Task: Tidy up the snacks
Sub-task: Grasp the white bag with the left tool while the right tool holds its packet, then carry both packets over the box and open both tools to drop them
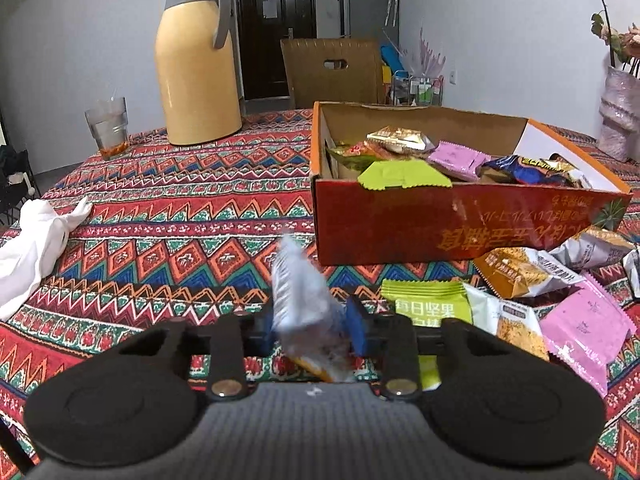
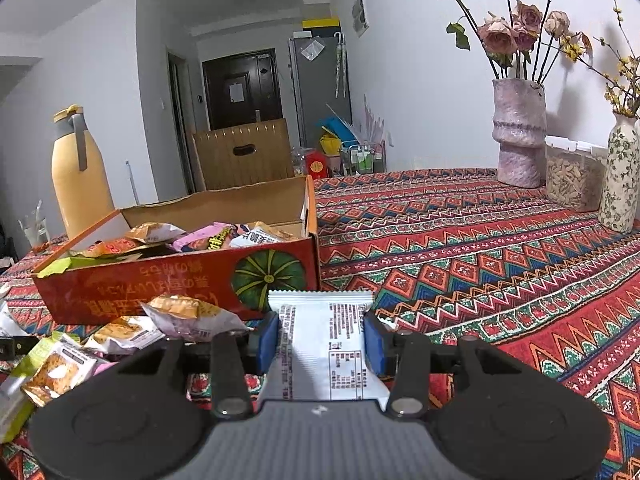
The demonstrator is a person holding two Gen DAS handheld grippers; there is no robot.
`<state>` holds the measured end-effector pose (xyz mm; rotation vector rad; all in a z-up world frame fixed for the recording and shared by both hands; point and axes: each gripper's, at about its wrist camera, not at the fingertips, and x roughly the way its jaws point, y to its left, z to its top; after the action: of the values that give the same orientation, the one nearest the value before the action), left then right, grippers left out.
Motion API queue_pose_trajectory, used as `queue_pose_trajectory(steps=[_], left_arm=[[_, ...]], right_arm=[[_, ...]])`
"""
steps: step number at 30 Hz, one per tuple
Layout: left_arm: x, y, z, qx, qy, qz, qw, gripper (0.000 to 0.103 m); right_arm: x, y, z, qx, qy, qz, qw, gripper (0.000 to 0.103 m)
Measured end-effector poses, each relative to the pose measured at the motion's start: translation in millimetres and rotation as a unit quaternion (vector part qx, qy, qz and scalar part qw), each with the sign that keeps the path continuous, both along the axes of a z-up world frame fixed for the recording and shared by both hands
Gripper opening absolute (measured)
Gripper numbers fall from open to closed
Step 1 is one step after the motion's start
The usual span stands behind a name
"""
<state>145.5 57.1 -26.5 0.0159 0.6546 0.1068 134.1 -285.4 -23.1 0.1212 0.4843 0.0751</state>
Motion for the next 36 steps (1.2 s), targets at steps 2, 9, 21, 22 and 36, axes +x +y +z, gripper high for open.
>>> queue_pose_trajectory(steps=[2, 9, 21, 22, 36], left_arm=[[0, -2, 1, 0.004, 0.003, -0.005, 1.0, 0.026], [-12, -8, 10, 0.01, -0.011, -0.015, 0.9998, 0.024], [-21, -24, 68, 0.01, -0.087, -0.032, 0.9956, 0.024], [-19, -27, 72, 0.01, -0.093, -0.033, 0.9951, 0.024], [32, -60, 113, -0.021, -0.141, -0.034, 0.9892, 0.024]], right_arm=[[0, 0, 1, 0.001, -0.003, 0.001, 1.0, 0.044], [-6, 5, 9, -0.012, -0.016, 0.014, 1.0, 0.044], [-6, 19, 45, -0.039, -0.06, 0.047, 0.996, 0.044], [-4, 22, 48, -0.041, -0.064, 0.05, 0.996, 0.044], [49, 72, 95, -0.044, -0.111, 0.092, 0.988, 0.044]])
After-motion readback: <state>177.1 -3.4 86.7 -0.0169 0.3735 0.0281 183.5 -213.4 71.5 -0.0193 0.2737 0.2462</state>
